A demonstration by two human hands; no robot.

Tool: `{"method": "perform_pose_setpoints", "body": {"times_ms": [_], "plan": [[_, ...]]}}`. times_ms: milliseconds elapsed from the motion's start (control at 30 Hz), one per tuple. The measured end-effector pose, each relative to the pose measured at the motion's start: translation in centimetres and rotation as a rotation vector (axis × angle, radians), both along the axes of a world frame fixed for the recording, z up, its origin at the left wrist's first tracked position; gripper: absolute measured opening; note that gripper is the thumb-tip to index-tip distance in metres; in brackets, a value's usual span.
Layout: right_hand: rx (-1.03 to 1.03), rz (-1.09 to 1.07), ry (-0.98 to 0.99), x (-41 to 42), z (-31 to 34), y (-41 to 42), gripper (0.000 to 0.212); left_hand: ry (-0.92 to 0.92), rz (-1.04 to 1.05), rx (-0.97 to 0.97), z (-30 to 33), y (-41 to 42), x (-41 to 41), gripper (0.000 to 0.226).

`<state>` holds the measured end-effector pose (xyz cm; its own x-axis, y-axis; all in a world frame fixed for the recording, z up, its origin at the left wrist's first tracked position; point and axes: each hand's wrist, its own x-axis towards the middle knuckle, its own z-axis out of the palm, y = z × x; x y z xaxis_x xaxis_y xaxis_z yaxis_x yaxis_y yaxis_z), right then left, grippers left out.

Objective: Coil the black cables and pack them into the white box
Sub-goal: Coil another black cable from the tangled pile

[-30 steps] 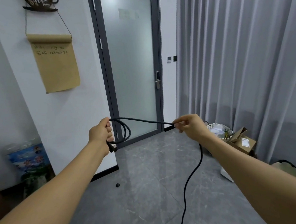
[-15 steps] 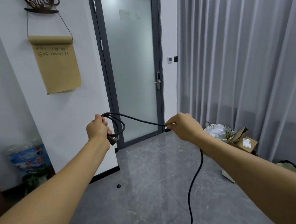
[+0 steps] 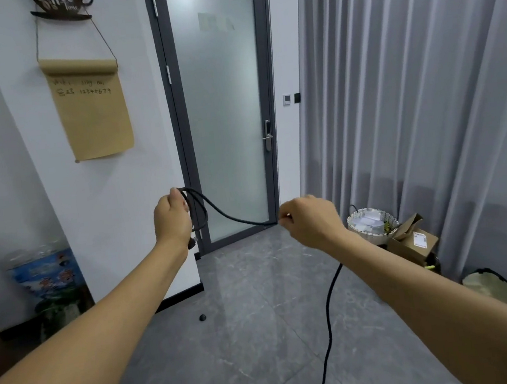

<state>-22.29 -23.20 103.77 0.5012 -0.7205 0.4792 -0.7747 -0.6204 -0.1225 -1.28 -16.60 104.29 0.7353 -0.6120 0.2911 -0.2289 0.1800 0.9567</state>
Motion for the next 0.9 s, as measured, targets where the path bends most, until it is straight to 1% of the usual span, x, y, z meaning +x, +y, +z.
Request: {"method": "perform_pose_setpoints", "body": {"times_ms": [67, 133, 233, 333, 400, 500, 533, 633, 800, 900], "plan": [[-0.028, 0.112, 0.101, 0.9, 0.8, 1.1, 0.017, -0.141, -0.05, 0.028, -0.2, 0.1, -0.9, 0.04], [-0.02, 0.236, 0.116, 1.8, 1.5, 2.1, 0.018, -0.238, -0.109, 0.05, -0.2, 0.4, -2.0, 0.041], [0.047, 0.359, 0.018, 2.7, 2.8, 3.1, 0.019, -0.318, -0.214, 0.072, -0.4, 0.7, -3.0, 0.04], [0.151, 0.41, -0.11, 3.2, 3.5, 3.3, 0.021, -0.33, -0.362, 0.117, -0.6, 0.9, -3.6, 0.04], [0.232, 0.425, -0.238, 3.2, 3.7, 3.1, 0.025, -0.291, -0.452, 0.128, -0.6, 1.1, -4.3, 0.038], [0.318, 0.414, -0.436, 2.9, 3.6, 2.9, 0.024, -0.118, -0.561, 0.123, -0.2, 1.6, -5.3, 0.035], [0.332, 0.391, -0.474, 2.7, 3.5, 2.8, 0.024, -0.064, -0.604, 0.134, -0.2, 1.7, -5.5, 0.035], [0.361, 0.326, -0.477, 2.1, 3.3, 2.3, 0.032, 0.072, -0.727, 0.17, -0.1, 2.2, -5.7, 0.036], [0.413, 0.283, -0.418, 1.6, 2.5, 1.7, 0.037, 0.077, -0.82, 0.237, -0.7, 2.4, -5.5, 0.037], [0.494, 0.318, -0.414, 1.2, 1.9, 1.2, 0.033, 0.136, -0.851, 0.269, -1.2, 2.5, -5.2, 0.039]]}}
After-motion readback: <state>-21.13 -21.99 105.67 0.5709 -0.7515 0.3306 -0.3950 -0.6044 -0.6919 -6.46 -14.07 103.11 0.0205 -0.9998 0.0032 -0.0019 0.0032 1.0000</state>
